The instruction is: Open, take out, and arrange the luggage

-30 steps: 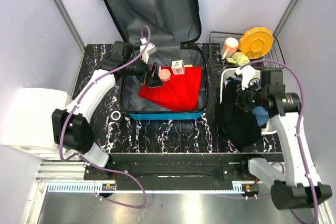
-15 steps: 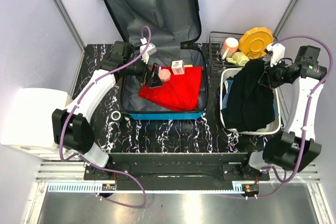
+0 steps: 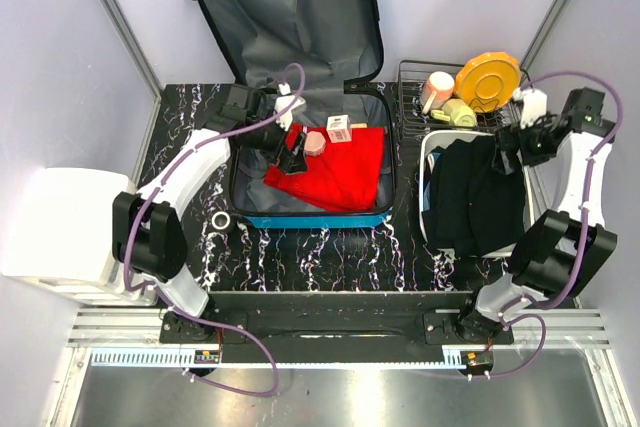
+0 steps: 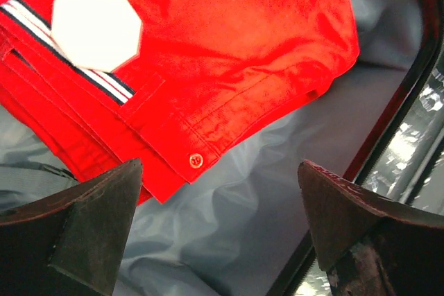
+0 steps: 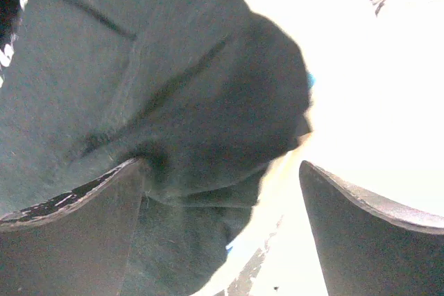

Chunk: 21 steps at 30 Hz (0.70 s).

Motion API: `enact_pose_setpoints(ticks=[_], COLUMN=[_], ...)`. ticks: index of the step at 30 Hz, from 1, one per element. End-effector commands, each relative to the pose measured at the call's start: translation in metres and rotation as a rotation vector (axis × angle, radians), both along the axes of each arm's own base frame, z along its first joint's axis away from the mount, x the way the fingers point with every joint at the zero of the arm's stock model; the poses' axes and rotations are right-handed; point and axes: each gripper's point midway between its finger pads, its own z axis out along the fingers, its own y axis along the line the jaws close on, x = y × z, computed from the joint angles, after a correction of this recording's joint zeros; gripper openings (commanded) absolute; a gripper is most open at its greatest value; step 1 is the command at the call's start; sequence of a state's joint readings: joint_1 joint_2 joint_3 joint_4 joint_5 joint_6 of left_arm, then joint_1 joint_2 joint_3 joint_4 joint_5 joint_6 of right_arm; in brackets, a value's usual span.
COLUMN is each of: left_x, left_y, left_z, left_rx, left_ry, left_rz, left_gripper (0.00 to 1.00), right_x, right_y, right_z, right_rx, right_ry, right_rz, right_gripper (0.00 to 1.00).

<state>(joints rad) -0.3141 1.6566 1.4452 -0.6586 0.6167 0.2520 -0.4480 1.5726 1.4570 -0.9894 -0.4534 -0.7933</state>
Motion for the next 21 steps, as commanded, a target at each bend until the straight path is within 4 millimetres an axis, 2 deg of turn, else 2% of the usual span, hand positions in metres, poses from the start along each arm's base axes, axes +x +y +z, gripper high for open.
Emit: enact_pose_setpoints(ticks=[1, 3, 4, 5, 8, 11, 13, 17, 21], left_x=[-0.012, -0.015, -0.025, -0.023, -0.022, -0.015, -0.010, 0.007, 0.015], left_y=[-0.031, -0.043, -0.056, -0.059, -0.075, -0.088, -0.096, -0.099, -0.102], left_z=[-0.017, -0.028, -0.033, -0.045, -0.065, -0.083, -0.103, -0.130, -0.144], left_rx=[0.110, 0.182, 0.202, 0.256, 0.324, 0.360, 0.389, 0.453, 0.465], left_ry=[-0.136, -0.218, -0.246, -0.291, -0.364, -0.426, -0.450, -0.490, -0.482], left_rz=[-0.223, -0.336, -0.408, -0.471, -0.585, -0.646, -0.658, -0.601, -0.547], left_gripper=[0.97, 0.94, 0.93, 0.90, 0.89, 0.89, 0.93, 0.96, 0.88], right_x=[0.022, 0.027, 0.028, 0.029, 0.030, 0.029, 0.029, 0.026, 0.027], right_y=[0.001, 0.006, 0.010, 0.014, 0.039, 0.054, 0.061, 0.073, 0.086], right_z=[0.094, 0.115, 0.121, 0.128, 0.145, 0.145, 0.143, 0.139, 0.137], right_rx=[0.013, 0.051, 0.102, 0.128, 0.266, 0.339, 0.367, 0.407, 0.441], right_ry=[-0.211, -0.264, -0.271, -0.291, -0.319, -0.295, -0.282, -0.273, -0.263], right_rz=[-0.092, -0.116, -0.160, -0.173, -0.151, -0.154, -0.154, -0.142, -0.117], right_gripper=[1.00, 1.00, 1.00, 1.00, 1.00, 1.00, 1.00, 1.00, 1.00])
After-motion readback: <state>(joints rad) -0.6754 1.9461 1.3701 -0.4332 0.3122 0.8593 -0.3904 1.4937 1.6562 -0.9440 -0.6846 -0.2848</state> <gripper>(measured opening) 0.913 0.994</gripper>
